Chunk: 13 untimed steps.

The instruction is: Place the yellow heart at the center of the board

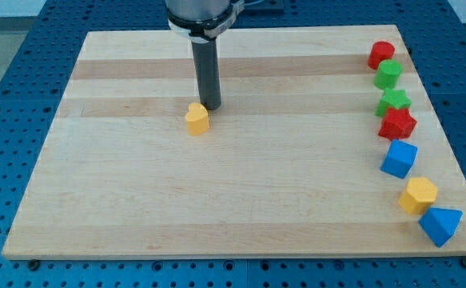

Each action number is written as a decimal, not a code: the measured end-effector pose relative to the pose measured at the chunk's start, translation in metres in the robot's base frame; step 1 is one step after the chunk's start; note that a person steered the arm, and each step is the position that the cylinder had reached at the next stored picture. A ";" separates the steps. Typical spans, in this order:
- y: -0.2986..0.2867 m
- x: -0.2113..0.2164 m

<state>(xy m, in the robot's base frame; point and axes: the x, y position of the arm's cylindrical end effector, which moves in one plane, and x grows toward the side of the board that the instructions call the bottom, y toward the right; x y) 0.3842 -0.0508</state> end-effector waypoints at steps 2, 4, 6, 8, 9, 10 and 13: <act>-0.028 -0.040; -0.096 -0.004; -0.027 0.035; 0.034 0.038; 0.037 0.040; 0.029 0.040; 0.056 0.118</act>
